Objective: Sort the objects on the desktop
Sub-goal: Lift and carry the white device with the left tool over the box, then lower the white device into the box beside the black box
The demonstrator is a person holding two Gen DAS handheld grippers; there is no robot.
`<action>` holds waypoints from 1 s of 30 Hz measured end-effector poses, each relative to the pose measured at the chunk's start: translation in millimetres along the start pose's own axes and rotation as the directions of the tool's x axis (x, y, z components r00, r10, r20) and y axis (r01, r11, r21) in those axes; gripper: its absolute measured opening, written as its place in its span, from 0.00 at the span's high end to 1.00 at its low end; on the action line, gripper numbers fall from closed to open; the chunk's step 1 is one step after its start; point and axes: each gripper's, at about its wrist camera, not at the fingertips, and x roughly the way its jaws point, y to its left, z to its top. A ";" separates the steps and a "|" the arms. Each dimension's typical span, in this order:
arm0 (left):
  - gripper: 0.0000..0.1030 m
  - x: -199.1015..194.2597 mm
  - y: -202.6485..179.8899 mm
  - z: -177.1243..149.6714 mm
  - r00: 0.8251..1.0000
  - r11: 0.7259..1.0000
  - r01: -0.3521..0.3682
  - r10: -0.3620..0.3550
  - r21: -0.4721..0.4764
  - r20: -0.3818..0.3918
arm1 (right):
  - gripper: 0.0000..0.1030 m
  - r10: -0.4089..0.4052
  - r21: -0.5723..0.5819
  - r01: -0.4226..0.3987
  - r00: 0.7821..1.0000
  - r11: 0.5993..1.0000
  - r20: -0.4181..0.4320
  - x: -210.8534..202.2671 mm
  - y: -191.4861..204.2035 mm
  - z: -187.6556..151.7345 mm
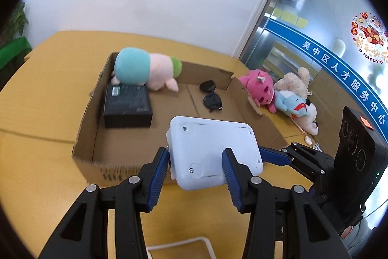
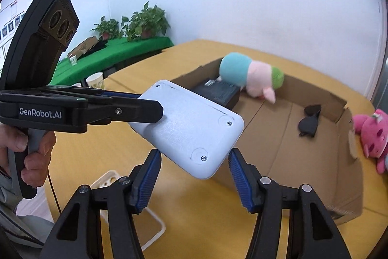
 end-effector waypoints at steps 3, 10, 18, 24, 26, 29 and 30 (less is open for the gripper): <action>0.56 7.4 -1.8 15.0 1.000 1.000 0.000 0.000 0.014 0.018 | 0.45 -0.026 -0.013 0.027 1.000 1.000 0.013 0.5 -8.8 14.1; 0.56 27.5 10.7 35.1 0.999 0.998 -0.052 0.052 0.030 -0.002 | 0.45 0.000 0.022 0.000 1.000 1.000 -0.009 28.2 -30.2 39.8; 0.56 61.0 50.7 28.8 0.986 0.993 -0.116 0.115 0.000 -0.121 | 0.44 0.101 0.093 -0.088 0.985 0.992 -0.139 97.2 -37.2 37.3; 0.56 78.1 71.9 24.1 0.965 0.984 -0.179 0.170 -0.026 -0.200 | 0.44 0.186 0.166 -0.150 0.955 0.975 -0.232 143.8 -44.6 33.5; 0.56 83.2 76.1 22.1 0.956 0.980 -0.196 0.184 -0.030 -0.230 | 0.43 0.207 0.191 -0.159 0.941 0.969 -0.268 155.3 -44.6 32.0; 0.57 92.8 76.3 16.8 0.931 0.972 -0.235 0.223 -0.005 -0.288 | 0.41 0.251 0.239 -0.183 0.922 0.954 -0.294 167.4 -48.5 30.0; 0.60 95.8 76.9 14.8 0.927 0.971 -0.238 0.224 -0.013 -0.302 | 0.39 0.259 0.251 -0.187 0.920 0.950 -0.295 169.4 -49.7 29.6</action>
